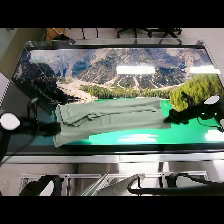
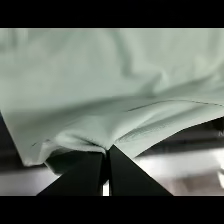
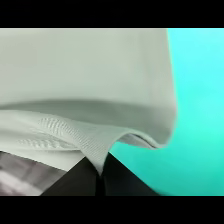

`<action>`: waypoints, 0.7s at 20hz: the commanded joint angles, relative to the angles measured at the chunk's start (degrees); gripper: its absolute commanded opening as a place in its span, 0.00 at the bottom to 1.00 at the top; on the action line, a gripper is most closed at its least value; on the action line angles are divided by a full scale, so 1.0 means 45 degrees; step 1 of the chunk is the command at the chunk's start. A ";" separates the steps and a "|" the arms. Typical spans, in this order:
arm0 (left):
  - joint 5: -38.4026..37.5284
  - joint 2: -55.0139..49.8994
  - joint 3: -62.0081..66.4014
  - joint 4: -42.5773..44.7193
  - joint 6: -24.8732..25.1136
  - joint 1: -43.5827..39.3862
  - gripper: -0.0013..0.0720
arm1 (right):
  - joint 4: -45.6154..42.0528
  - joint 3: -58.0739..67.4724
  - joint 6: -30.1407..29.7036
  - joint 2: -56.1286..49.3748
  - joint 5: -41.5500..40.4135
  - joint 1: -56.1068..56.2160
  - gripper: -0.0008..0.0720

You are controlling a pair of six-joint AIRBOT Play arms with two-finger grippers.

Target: Fold the shirts.

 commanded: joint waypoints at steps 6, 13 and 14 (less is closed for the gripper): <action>0.2356 -0.6727 0.5178 -0.0136 0.1229 -0.0593 0.04 | 0.6105 0.1083 -0.4483 -0.2968 -0.3434 -0.0010 0.04; 0.1491 -1.0117 0.6941 -0.0136 0.1107 -0.0442 0.95 | 0.5561 0.1744 -0.5430 -0.3798 -0.3162 -0.0364 0.36; 0.1117 -1.0224 0.7227 -0.0131 0.1107 -0.0350 0.95 | 0.4949 0.2113 -0.5163 -0.3672 -0.3002 -0.0529 0.37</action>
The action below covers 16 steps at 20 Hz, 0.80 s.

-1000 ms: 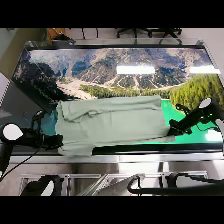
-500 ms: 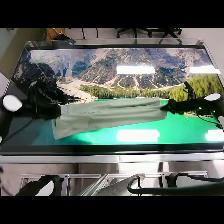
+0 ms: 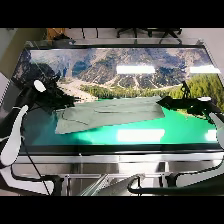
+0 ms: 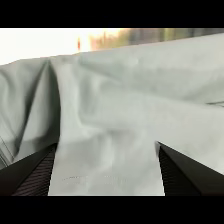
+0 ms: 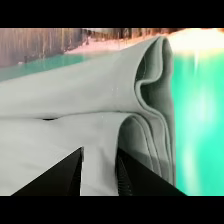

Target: Fold the shirts.

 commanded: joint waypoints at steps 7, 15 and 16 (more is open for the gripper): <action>-0.2399 0.0160 0.1355 -0.0034 -0.0034 0.1190 0.95 | -0.2783 0.1175 0.1229 -0.0505 0.0238 0.0073 0.81; -0.2419 0.1307 0.1355 -0.2827 0.0733 0.1122 0.17 | -0.2540 0.1185 0.1205 -0.1841 0.0369 0.1015 0.20; -0.2399 0.1292 0.1355 -0.3298 0.0933 0.1025 0.04 | -0.2390 0.1234 0.1083 -0.1821 0.0612 0.1020 0.10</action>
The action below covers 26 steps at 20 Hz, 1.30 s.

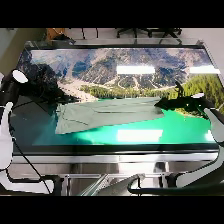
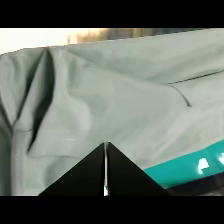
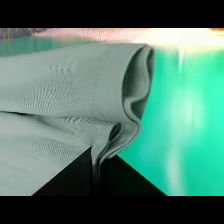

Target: Fold the shirts.

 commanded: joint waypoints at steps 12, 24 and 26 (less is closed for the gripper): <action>0.4930 -0.3934 0.0374 -0.2021 0.0325 -0.7533 0.04 | 0.0083 0.3254 0.2846 0.4289 0.4886 0.0131 0.03; 0.0874 -0.7223 0.7907 -0.2001 -0.1175 -0.9578 0.04 | 0.0165 0.4119 0.4595 0.6557 0.5945 0.0253 0.03; -0.0107 -0.5736 0.7747 -0.2030 -0.0967 -0.8675 0.04 | 0.0330 0.4114 0.4600 0.6518 0.5804 0.0704 0.04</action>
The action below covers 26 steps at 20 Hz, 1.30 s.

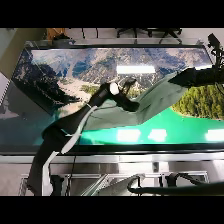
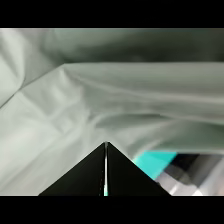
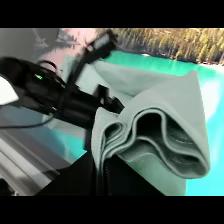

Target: Fold the shirts.

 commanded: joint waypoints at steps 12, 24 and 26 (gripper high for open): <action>-0.2035 1.3080 -0.4541 -0.1243 0.1341 0.8500 0.04 | 0.1098 -0.0636 -0.1797 -0.5663 -1.1565 1.2536 0.05; -0.1729 1.6480 -0.8922 -0.1268 0.2302 1.0467 0.04 | 0.0704 -0.0612 -0.2720 -0.4405 -0.8539 0.9185 0.67; -0.1763 1.6718 -0.8922 -0.1263 0.2317 1.0720 0.04 | 0.0112 -0.0612 -0.1938 -0.3444 -0.7038 0.7014 0.75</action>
